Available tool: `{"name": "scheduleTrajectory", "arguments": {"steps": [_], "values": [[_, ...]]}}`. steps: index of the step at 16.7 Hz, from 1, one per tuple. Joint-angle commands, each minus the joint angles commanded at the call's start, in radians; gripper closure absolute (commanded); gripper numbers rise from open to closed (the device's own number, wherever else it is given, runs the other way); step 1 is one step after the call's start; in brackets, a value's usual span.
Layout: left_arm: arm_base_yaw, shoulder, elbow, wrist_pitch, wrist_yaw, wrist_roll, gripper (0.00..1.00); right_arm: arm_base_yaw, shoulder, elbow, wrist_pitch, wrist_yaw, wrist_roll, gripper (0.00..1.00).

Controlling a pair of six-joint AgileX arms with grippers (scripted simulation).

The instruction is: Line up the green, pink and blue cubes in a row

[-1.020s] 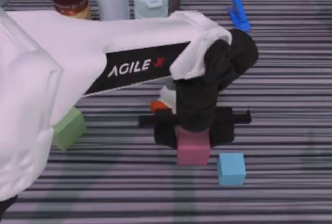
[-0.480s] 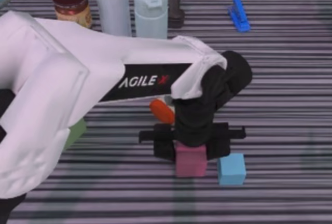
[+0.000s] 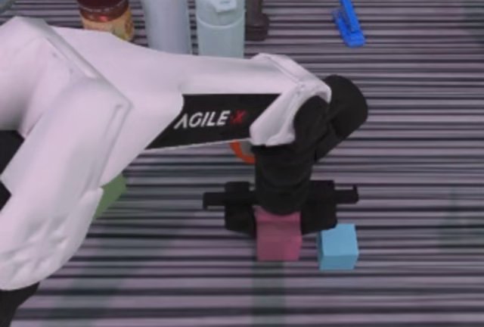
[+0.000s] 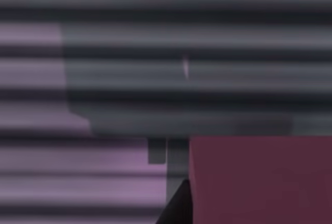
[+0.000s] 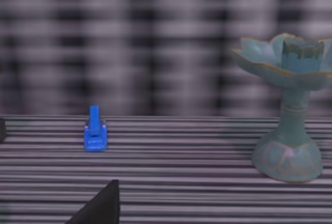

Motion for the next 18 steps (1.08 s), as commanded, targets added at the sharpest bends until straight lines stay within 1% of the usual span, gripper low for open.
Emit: {"name": "scheduleTrajectory", "arguments": {"steps": [4,5,14,16,18], "values": [[0.0,0.0,0.0,0.0,0.0,0.0,0.02,0.0,0.0,0.0,0.0,0.0,0.0,0.0],[0.0,0.0,0.0,0.0,0.0,0.0,0.0,0.0,0.0,0.0,0.0,0.0,0.0,0.0],[0.002,-0.001,0.003,-0.004,0.0,0.0,0.0,0.0,0.0,0.0,0.0,0.0,0.0,0.0],[0.004,-0.012,0.034,-0.042,0.0,-0.002,0.0,0.0,0.0,0.0,0.0,0.0,0.0,0.0],[0.01,-0.034,0.08,-0.119,-0.001,-0.005,0.0,0.0,0.0,0.0,0.0,0.0,0.0,0.0]]}}
